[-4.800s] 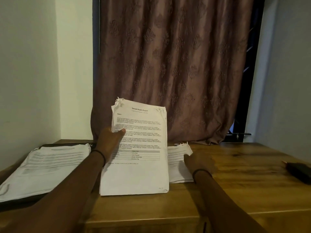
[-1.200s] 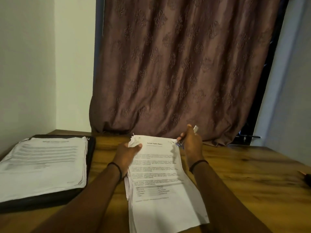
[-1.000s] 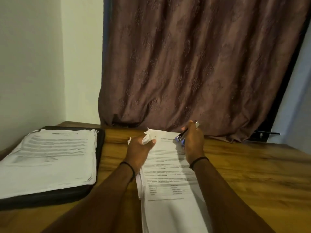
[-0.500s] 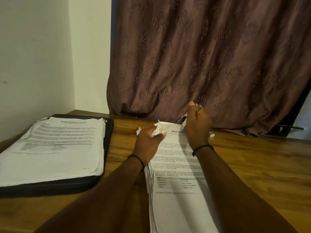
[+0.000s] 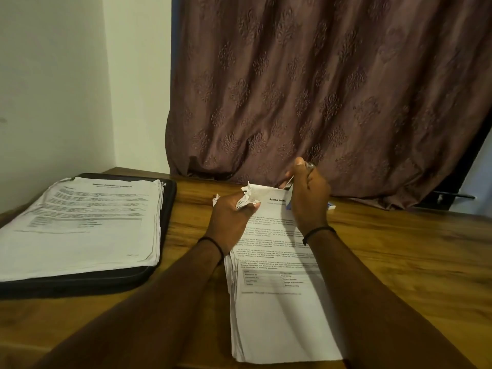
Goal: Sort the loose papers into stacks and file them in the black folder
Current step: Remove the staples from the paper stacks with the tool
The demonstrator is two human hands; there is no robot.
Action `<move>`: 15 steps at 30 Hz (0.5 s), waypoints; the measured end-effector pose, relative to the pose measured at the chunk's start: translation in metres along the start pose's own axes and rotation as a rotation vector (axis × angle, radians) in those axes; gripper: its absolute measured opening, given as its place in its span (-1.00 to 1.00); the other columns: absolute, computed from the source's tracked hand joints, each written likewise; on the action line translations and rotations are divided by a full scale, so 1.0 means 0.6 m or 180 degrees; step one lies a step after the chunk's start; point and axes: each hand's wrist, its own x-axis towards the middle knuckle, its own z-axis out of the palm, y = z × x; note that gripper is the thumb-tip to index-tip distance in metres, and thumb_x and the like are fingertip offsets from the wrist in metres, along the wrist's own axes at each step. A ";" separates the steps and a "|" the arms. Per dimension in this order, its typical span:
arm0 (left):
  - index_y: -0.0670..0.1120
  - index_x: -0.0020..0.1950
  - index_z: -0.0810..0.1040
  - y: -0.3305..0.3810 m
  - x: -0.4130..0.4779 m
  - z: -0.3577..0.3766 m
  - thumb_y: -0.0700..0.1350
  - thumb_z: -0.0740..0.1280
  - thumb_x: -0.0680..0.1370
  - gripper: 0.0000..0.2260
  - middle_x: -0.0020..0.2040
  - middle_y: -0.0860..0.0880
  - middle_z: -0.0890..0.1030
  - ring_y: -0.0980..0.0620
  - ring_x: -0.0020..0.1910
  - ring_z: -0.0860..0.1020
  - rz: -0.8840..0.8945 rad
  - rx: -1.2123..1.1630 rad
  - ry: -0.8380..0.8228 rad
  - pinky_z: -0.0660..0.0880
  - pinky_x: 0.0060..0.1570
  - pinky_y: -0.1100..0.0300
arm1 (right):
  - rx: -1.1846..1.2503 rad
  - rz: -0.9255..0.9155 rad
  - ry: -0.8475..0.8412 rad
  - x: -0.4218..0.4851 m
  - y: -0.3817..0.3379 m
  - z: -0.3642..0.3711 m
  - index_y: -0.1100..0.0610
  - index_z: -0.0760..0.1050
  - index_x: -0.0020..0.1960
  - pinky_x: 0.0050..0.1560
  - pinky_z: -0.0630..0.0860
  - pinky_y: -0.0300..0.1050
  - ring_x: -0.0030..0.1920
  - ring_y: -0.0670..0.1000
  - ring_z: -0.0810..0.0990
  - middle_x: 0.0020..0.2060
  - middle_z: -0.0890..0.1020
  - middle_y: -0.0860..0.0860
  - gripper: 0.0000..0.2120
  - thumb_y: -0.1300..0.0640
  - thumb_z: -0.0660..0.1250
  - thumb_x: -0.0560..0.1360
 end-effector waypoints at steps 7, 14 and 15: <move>-0.12 -0.03 0.63 -0.002 -0.002 -0.003 -0.21 0.39 0.55 -0.95 -0.10 -0.08 0.68 -0.03 -0.07 0.64 0.0005 0.0009 -0.0038 0.56 0.02 0.05 | -0.0105 0.0032 0.0247 0.010 0.017 -0.015 0.01 0.26 -0.42 -0.43 0.49 0.24 -0.39 0.34 0.49 -0.52 0.37 0.00 -0.51 -0.31 0.12 0.52; -0.17 0.09 0.64 0.001 -0.004 -0.002 -0.20 0.38 0.55 -0.86 -0.01 -0.10 0.69 -0.07 0.02 0.65 -0.0133 -0.0109 -0.0115 0.56 0.13 -0.05 | -0.0142 0.0139 0.0555 0.023 0.026 -0.027 -0.01 0.20 -0.46 -0.39 0.43 0.09 -0.48 0.00 0.37 -0.56 0.33 -0.10 -0.49 -0.12 0.19 0.62; -0.17 0.10 0.64 0.001 -0.005 -0.001 -0.19 0.38 0.55 -0.85 -0.01 -0.09 0.69 -0.06 0.01 0.65 -0.0131 -0.0093 -0.0132 0.56 0.13 -0.05 | -0.0194 0.0084 0.0573 0.022 0.028 -0.028 -0.01 0.19 -0.46 -0.40 0.37 0.02 -0.49 -0.09 0.33 -0.56 0.31 -0.12 -0.49 -0.07 0.20 0.64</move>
